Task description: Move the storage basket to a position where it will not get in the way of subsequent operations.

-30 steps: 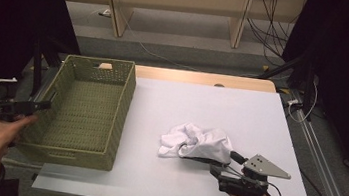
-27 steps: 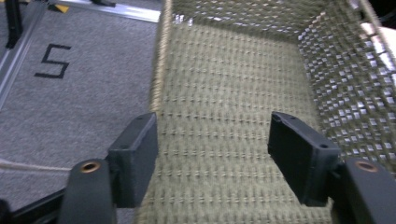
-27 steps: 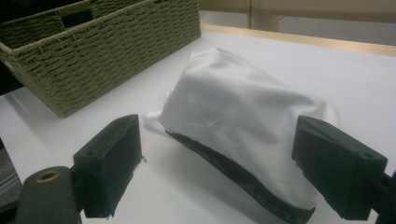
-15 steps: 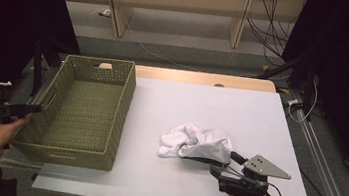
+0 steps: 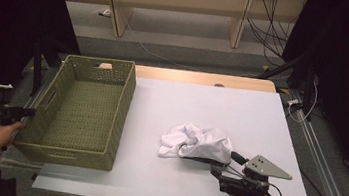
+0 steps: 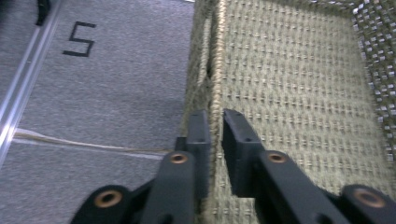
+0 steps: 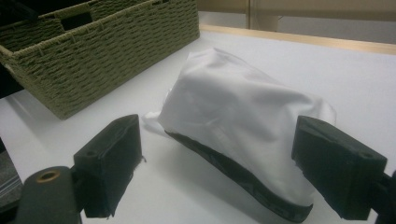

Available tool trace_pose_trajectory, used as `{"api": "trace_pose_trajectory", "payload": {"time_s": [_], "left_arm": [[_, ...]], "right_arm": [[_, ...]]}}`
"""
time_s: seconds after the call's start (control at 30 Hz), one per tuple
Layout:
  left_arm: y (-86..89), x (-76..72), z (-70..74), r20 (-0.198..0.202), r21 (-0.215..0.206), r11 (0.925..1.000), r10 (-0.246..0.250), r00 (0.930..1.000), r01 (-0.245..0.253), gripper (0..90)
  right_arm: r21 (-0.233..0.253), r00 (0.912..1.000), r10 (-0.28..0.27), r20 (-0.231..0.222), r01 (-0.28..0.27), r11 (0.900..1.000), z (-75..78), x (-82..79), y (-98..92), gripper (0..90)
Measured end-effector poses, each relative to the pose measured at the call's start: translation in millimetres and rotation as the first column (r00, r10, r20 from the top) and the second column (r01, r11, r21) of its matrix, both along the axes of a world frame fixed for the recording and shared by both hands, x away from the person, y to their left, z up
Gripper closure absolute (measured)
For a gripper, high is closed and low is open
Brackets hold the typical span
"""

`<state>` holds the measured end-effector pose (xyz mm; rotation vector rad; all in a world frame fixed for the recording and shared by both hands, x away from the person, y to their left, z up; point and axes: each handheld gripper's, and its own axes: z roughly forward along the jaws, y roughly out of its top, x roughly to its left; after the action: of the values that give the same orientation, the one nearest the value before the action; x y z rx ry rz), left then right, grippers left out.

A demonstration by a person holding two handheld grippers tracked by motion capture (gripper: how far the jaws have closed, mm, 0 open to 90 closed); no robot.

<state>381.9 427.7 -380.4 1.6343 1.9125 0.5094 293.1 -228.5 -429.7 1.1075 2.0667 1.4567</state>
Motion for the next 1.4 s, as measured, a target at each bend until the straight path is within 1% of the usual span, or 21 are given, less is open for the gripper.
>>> {"api": "trace_pose_trajectory", "payload": {"time_s": [0.03, 0.1, 0.17, 0.2, 0.3, 0.37, 0.47, 0.63, 0.67, 0.77, 0.9, 1.0, 1.1, 1.27, 1.33, 1.4], "left_arm": [[0.7, 0.0, -0.7, 0.002, -0.006, 1.0000, -0.004, 1.0000, 0.004, 82.6], [-0.9, 0.0, -0.8, 0.005, 0.000, 1.0000, -0.003, 1.0000, 0.003, 83.5], [-3.8, 0.3, 0.3, -0.002, 0.031, 0.9994, -0.013, 0.9999, 0.013, 83.9], [-5.8, 0.5, 0.3, 0.001, 0.036, 0.9993, -0.011, 0.9999, 0.011, 84.2], [-7.6, 0.1, 1.0, -0.002, 0.050, 0.9984, -0.028, 0.9996, 0.028, 84.8], [-7.8, -0.3, 1.1, -0.005, 0.050, 0.9979, -0.040, 0.9992, 0.040, 85.0], [-10.4, 0.1, 0.4, 0.005, 0.031, 0.9985, -0.045, 0.9990, 0.045, 85.4], [-17.4, 1.6, 0.6, 0.000, 0.054, 0.9959, -0.072, 0.9974, 0.072, 85.6], [-17.7, 1.8, 0.4, 0.002, 0.057, 0.9958, -0.073, 0.9973, 0.073, 85.6], [-15.7, 1.3, -0.5, 0.009, 0.046, 0.9960, -0.077, 0.9970, 0.076, 85.6], [-17.3, 2.0, -0.8, 0.013, 0.063, 0.9951, -0.077, 0.9969, 0.076, 85.6], [-16.7, 1.9, -1.0, 0.015, 0.060, 0.9952, -0.078, 0.9969, 0.077, 85.6], [-16.8, 2.2, -0.9, 0.013, 0.068, 0.9945, -0.080, 0.9967, 0.079, 85.6], [-12.0, 1.9, -2.3, 0.024, 0.042, 0.9963, -0.076, 0.9968, 0.075, 85.6], [-12.6, 2.4, -2.0, 0.024, 0.048, 0.9963, -0.073, 0.9971, 0.071, 85.6], [-13.7, 3.0, -1.9, 0.022, 0.063, 0.9957, -0.070, 0.9973, 0.068, 85.6]], "right_arm": [[0.000, 1.0000, 0.000, 0.000, 0.000, 1.000, 0.0, 0.0, 0.0, 17.0], [-0.003, 1.0000, 0.000, -0.004, 0.000, 1.000, -0.1, -0.1, -0.2, 17.1], [-0.004, 1.0000, -0.001, -0.004, 0.001, 1.000, -0.1, -0.2, 0.0, 17.1], [-0.003, 1.0000, -0.001, -0.006, 0.001, 1.000, -0.1, -0.1, 0.2, 17.1], [-0.003, 1.0000, -0.001, -0.004, 0.001, 1.000, -0.4, 0.0, 0.7, 17.1], [-0.004, 1.0000, 0.001, -0.006, -0.001, 1.000, -0.3, 0.3, 0.7, 17.1], [-0.004, 1.0000, 0.002, -0.004, -0.002, 1.000, -0.6, 0.6, 1.1, 17.1], [-0.003, 1.0000, 0.003, -0.001, -0.003, 1.000, -0.9, 1.2, 1.4, 17.1], [-0.003, 1.0000, 0.004, 0.000, -0.004, 1.000, -0.8, 1.3, 1.4, 17.1], [-0.004, 1.0000, 0.004, -0.005, -0.004, 1.000, -0.5, 0.7, 0.9, 17.1], [-0.003, 1.0000, 0.004, -0.005, -0.004, 1.000, -0.4, 0.6, 0.8, 17.1], [-0.004, 1.0000, 0.005, -0.004, -0.005, 1.000, -0.4, 0.7, 0.9, 17.1], [-0.003, 1.0000, 0.004, -0.004, -0.004, 1.000, -0.4, 0.7, 0.8, 17.1], [-0.002, 1.0000, 0.003, -0.006, -0.003, 1.000, -0.1, 0.1, 0.3, 17.1], [-0.003, 1.0000, 0.001, -0.007, -0.001, 1.000, -0.3, -0.2, -0.1, 17.1], [-0.001, 1.0000, 0.001, -0.008, -0.001, 1.000, -0.3, -0.1, -0.5, 17.1]]}}
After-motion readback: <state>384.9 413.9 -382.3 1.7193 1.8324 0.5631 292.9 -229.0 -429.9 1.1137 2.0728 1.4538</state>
